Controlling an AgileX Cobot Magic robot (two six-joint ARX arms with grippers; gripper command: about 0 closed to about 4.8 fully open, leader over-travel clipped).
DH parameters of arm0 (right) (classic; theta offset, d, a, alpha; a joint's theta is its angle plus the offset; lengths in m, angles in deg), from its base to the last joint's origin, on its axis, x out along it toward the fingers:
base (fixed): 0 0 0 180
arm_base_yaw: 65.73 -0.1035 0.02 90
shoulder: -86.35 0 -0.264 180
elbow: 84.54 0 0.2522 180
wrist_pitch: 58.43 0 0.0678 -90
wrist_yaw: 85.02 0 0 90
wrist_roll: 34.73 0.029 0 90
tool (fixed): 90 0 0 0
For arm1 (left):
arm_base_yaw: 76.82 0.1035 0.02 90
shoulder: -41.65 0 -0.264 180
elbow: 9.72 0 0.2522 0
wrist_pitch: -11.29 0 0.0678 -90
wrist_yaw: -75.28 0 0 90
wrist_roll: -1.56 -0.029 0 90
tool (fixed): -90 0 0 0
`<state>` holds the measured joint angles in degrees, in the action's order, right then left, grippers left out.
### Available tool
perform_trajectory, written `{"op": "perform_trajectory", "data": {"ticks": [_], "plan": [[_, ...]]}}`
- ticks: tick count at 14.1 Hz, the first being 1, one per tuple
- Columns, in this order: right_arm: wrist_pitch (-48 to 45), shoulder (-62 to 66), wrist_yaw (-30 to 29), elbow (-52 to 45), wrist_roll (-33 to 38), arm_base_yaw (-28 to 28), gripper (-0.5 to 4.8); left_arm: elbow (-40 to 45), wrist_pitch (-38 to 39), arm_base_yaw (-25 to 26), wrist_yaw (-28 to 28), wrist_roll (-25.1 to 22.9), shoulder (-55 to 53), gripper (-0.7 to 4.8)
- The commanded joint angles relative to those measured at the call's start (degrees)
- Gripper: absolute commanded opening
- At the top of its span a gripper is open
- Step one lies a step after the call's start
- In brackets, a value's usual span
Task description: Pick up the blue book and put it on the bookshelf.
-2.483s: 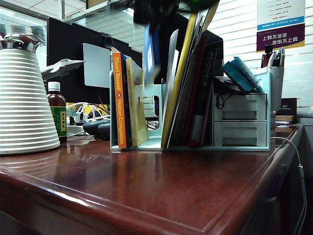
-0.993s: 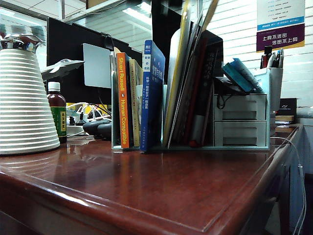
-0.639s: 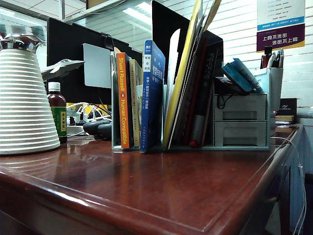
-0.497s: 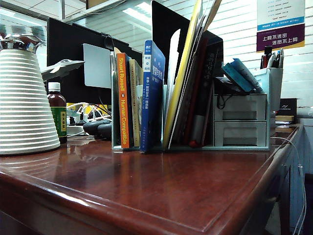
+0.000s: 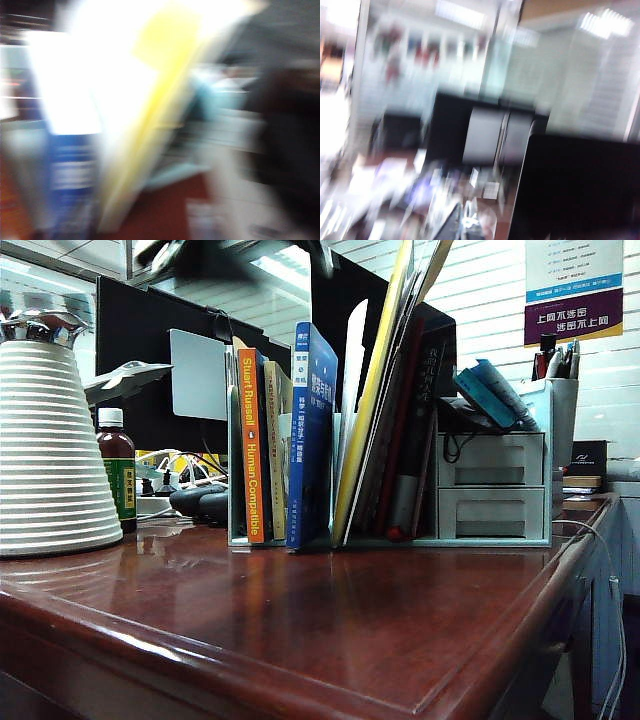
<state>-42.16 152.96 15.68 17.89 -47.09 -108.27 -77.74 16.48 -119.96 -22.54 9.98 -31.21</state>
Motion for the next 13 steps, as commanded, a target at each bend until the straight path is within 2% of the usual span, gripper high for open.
{"op": "perform_trajectory", "data": {"ticks": [1, 3, 5, 7, 8, 10, 11, 12, 13], "plan": [[18.0, -4.2, -1.7, 0.2, 0.8, 0.2, -0.06, -0.2, -2.3, -0.6, -5.7, -0.9, -4.3, 4.76], [24.1, -5.2, -6.7, 0.2, 0.8, 0.1, -0.06, -0.2, -8.1, -0.6, -7.0, -0.9, -8.4, 4.66], [25.7, -5.4, -9.4, 0.2, 5.1, -0.2, -0.06, -0.2, -11.7, -0.6, -10.6, -0.9, -11.7, 4.29], [26.9, -5.6, -10.7, 0.2, 6.6, -0.2, -0.06, -0.3, -15.4, -0.5, -11.0, -1.0, -15.2, 4.29], [28.3, -5.6, -10.7, 0.2, 6.6, -0.2, -0.06, -0.3, -17.4, -0.5, -13.1, -1.0, -17.6, 4.26], [29.4, -5.8, -10.7, 0.2, 6.6, -0.2, -0.06, -0.3, -19.2, -0.1, -13.6, -1.0, -19.9, 3.35], [29.8, -6.1, -10.7, 0.2, 6.6, -0.2, -0.06, -0.3, -20.7, 0.2, -15.3, -1.7, -20.9, 3.35], [30.1, -6.3, -10.7, 0.2, 6.6, -0.2, -0.06, -0.3, -21.1, 0.5, -16.1, -2.3, -21.5, 2.97], [30.4, -6.5, -10.6, 0.2, 6.6, -0.2, -0.06, -0.3, -21.5, 0.7, -17.1, -2.5, -21.9, 1.76]]}}
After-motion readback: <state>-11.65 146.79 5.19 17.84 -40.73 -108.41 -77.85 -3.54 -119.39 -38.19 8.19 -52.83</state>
